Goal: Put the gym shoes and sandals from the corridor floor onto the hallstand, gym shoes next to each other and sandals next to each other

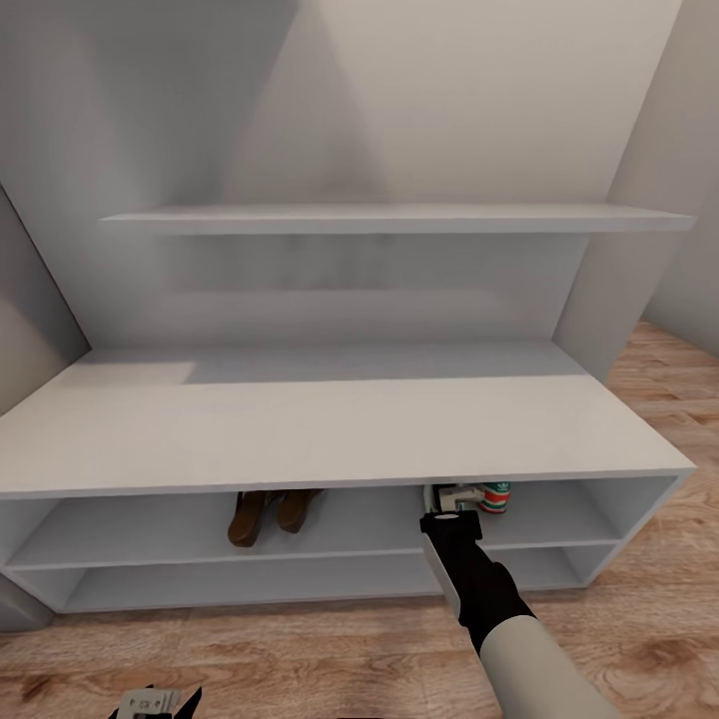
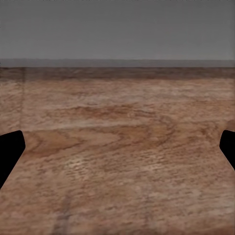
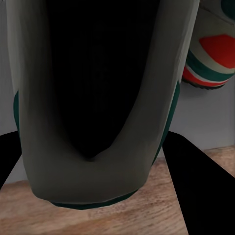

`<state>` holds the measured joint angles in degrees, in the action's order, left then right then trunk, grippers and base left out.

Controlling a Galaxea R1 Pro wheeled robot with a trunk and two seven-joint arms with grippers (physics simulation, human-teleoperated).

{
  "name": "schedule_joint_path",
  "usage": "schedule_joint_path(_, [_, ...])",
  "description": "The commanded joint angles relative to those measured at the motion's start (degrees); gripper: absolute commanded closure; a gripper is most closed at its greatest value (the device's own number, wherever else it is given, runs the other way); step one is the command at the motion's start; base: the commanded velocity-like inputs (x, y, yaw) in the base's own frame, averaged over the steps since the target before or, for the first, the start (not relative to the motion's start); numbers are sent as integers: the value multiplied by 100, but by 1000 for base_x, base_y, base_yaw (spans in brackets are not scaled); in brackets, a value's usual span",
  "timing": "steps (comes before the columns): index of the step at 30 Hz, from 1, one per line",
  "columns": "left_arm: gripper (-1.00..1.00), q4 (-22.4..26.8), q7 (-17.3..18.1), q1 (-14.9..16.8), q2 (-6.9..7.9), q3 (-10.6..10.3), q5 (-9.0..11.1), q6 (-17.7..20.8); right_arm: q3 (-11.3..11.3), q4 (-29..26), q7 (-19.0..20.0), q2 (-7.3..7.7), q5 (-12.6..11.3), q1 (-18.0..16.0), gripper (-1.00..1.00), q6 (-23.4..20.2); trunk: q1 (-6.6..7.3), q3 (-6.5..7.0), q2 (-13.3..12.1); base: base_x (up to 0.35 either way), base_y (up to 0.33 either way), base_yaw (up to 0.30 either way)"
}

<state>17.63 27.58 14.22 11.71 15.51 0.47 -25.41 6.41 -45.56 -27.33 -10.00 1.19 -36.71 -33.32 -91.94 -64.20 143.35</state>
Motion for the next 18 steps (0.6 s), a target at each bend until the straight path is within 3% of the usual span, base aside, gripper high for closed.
schedule_joint_path(1, [-100,-5,54,5,-2,44,5,1,10,-5,-18,0,13,-3,100,-43,1,-5,2,0,0,0])
schedule_joint_path(18, [-100,-5,45,8,-2,49,5,9,10,-5,-18,0,13,-3,100,-43,1,-5,2,60,0,0])
